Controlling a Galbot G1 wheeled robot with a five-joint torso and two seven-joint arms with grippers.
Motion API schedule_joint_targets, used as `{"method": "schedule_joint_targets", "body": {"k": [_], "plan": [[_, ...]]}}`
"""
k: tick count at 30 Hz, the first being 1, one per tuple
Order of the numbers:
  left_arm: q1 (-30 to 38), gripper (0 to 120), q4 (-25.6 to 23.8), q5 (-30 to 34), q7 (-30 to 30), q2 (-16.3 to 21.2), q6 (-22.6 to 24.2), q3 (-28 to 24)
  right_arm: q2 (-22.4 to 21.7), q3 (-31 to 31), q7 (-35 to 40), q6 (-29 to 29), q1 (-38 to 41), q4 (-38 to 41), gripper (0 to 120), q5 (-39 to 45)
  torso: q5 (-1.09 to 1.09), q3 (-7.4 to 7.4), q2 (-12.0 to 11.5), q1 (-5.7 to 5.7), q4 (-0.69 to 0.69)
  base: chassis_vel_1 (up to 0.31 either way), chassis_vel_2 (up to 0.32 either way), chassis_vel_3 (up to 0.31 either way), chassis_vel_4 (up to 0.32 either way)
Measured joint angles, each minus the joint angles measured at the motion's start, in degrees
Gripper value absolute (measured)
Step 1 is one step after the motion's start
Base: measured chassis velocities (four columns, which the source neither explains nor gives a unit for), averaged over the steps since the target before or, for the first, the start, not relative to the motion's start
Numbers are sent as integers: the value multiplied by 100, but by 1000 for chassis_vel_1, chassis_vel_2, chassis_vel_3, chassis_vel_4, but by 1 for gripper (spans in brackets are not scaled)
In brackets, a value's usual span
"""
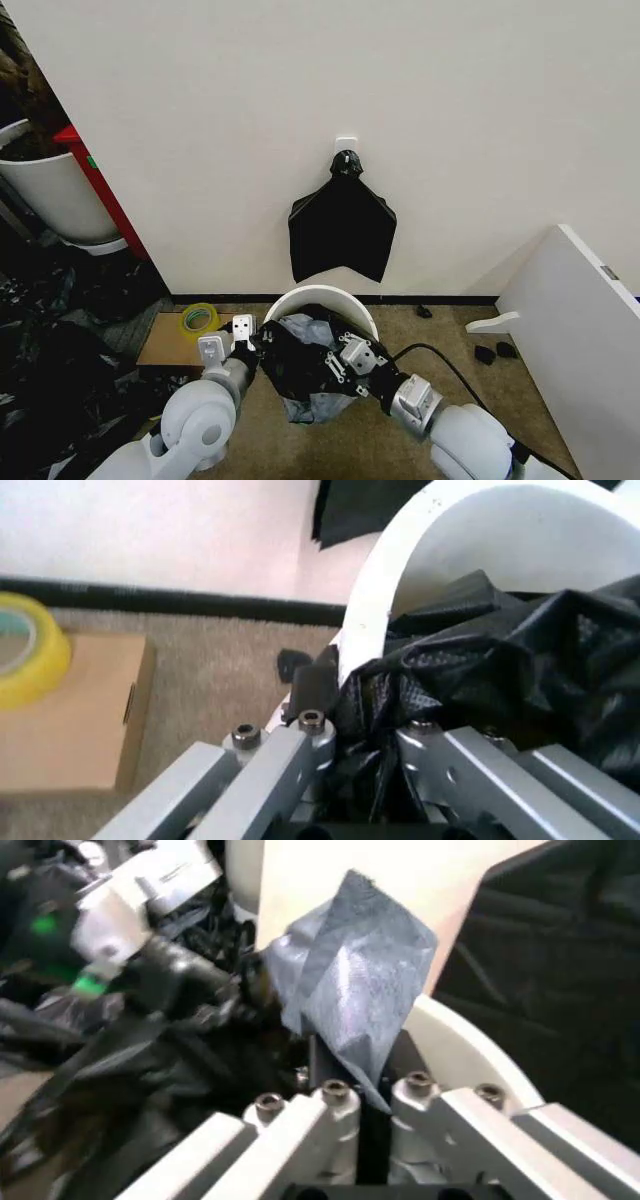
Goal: Place the garbage bag over the trash bin.
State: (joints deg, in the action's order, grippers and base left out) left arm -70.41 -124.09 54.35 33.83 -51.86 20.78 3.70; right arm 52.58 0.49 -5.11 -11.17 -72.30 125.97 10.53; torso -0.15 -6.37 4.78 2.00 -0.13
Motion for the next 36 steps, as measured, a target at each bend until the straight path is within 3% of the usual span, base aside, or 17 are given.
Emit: {"method": "schedule_joint_targets", "body": {"k": [12, 15, 25, 36], "plan": [[-171, 4, -51, -1578, -1043, 294, -395, -115, -293, 27, 317, -232, 937, -87, 0, 907, 0, 0, 0, 0, 0, 0, 0, 0, 0], [-194, 4, -15, -2225, -1312, 393, -569, -214, -348, -146, 343, -321, 1254, -182, 0, 1154, 0, 0, 0, 0, 0, 0, 0, 0, 0], [-278, 4, 76, -3219, -1724, 551, -869, -439, -328, -633, 509, -589, 2118, -585, 0, 1638, 0, 0, 0, 0, 1, 0, 0, 0, 0], [-321, 4, 65, -3355, -1923, 615, -1157, -441, -340, -622, 795, -940, 2337, -932, 0, 2159, 0, 0, 0, 0, 0, 0, 0, 0, 0]]}}
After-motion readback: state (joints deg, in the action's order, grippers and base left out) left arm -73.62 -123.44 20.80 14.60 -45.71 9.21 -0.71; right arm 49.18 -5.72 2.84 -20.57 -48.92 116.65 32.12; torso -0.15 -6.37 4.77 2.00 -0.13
